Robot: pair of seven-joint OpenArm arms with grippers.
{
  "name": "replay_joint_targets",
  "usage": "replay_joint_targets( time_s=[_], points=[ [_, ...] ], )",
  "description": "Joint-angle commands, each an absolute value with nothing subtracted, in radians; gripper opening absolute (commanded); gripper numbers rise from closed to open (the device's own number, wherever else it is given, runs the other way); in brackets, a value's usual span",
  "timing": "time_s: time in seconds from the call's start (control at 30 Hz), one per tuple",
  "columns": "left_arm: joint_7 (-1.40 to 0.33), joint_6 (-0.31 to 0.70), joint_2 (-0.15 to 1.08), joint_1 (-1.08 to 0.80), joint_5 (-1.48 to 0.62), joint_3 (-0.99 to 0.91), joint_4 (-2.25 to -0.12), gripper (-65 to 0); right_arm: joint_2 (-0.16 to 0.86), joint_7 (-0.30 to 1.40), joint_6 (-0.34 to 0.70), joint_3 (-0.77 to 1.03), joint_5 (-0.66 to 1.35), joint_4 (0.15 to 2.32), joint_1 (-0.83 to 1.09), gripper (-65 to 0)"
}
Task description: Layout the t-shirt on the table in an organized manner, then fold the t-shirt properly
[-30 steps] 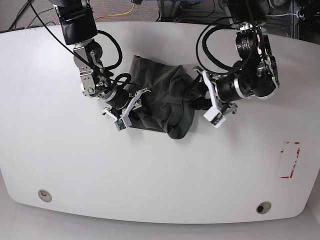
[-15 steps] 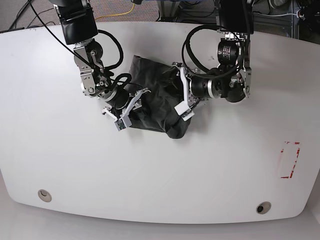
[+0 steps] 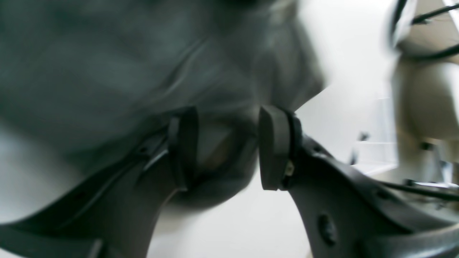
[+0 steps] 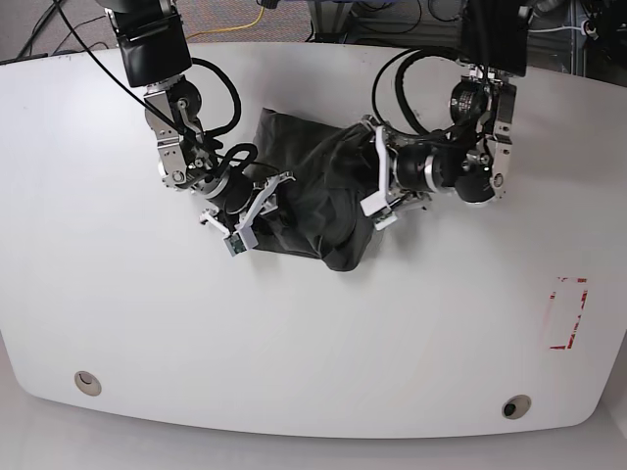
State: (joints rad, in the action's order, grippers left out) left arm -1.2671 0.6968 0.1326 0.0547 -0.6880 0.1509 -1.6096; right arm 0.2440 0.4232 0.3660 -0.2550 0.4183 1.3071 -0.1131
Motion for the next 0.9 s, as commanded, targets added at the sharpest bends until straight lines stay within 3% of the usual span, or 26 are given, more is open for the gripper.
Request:
replay_joint_targets(
  time_s=[0.0, 0.43, 0.63, 0.87],
  points=[
    [-1.25, 0.698, 0.176, 0.073, -0.704, 0.12, -1.643, -40.6, 0.254, 0.427, 0.369, -0.252, 0.414, 1.32, -0.12, -41.7],
    [-1.218, 0.698, 0.363, 0.091, -0.705, -0.081, -1.643, -40.6, 0.257, 0.427, 0.369, -0.252, 0.414, 1.323, -0.104, -41.7],
    [-1.247, 0.698, 0.354, 0.104, -0.717, -0.134, -1.716, -40.6, 0.257, 0.427, 0.369, -0.252, 0.414, 1.337, -0.099, -41.7],
    [-1.302, 0.698, 0.254, 0.105, -0.855, -0.104, -1.753, -40.6, 0.257, 0.427, 0.369, -0.252, 0.414, 1.334, -0.087, -41.7]
  ],
)
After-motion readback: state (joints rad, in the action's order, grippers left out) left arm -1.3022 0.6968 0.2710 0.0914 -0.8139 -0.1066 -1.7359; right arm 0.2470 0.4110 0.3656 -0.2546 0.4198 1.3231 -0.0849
